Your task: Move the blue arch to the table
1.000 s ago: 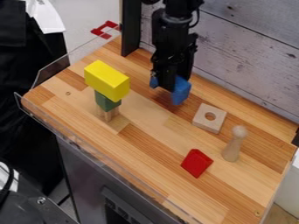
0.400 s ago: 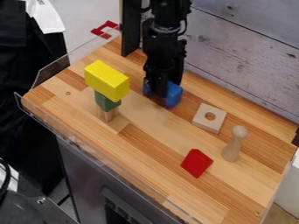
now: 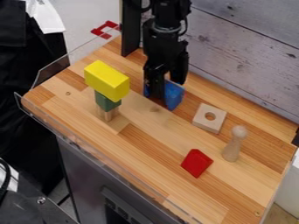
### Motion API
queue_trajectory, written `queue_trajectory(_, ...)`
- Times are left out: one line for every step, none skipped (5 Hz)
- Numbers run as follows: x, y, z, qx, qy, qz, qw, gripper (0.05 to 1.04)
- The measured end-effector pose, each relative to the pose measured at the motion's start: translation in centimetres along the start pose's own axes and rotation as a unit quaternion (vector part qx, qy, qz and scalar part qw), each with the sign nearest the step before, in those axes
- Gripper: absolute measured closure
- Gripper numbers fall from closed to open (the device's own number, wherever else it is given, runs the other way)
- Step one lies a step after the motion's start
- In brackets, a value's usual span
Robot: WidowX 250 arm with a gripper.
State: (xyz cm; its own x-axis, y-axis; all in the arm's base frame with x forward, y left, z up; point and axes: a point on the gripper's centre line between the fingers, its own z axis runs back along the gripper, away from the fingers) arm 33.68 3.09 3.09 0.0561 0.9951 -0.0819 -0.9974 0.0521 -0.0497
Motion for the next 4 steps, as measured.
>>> queue_trajectory(-0.2, -1.2, 1.7, 0.006, -0.017, -0.053, 0.9984, 0.083)
queue_trajectory(-1.4, -1.7, 4.0, 0.025, -0.043, -0.130, 0.9903, 0.083)
queue_trajectory(-2.4, -1.2, 7.0, 0.019, -0.065, -0.180, 0.9814, 0.083)
queue_trajectory(-2.8, 1.8, 9.2, 0.052, -0.063, -0.228, 0.9702, 0.083)
